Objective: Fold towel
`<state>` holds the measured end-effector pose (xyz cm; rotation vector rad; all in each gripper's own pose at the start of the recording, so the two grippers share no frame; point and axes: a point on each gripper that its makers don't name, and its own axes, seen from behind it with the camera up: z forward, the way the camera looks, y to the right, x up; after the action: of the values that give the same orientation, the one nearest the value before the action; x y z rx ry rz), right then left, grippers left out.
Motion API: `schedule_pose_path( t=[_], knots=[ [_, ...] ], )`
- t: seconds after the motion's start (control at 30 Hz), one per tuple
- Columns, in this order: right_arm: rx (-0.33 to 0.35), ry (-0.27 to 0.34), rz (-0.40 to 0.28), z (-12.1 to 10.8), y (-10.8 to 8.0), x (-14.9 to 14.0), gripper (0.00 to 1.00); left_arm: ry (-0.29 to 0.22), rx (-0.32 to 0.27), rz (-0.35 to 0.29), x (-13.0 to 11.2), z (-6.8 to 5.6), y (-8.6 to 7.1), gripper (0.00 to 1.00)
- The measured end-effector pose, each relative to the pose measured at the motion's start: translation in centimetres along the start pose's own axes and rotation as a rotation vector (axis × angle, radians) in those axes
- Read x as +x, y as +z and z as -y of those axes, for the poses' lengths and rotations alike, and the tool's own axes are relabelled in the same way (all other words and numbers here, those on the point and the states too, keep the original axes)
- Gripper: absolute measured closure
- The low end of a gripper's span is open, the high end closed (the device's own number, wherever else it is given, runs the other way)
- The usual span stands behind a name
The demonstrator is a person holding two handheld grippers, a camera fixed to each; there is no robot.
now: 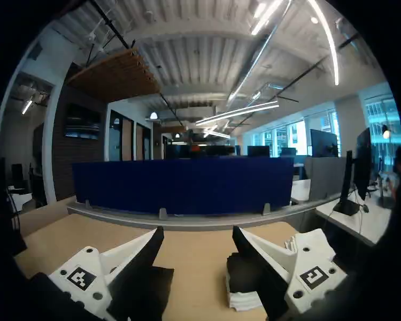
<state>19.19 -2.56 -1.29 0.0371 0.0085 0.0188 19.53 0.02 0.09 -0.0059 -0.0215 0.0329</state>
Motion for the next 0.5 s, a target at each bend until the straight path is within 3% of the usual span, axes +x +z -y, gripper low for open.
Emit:
schedule_pose_path(
  t=[0.27, 0.5],
  knots=[
    [0.003, -0.005, 0.005, 0.2, 0.0, 0.5, 0.00, 0.003, -0.010, 0.015, 0.6, 0.1, -0.1, 0.06],
    [0.047, -0.038, 0.066, 1.1, -0.3, -0.3, 0.00, 0.041, -0.086, 0.078, 0.0, -0.9, -0.4, 0.06]
  ],
)
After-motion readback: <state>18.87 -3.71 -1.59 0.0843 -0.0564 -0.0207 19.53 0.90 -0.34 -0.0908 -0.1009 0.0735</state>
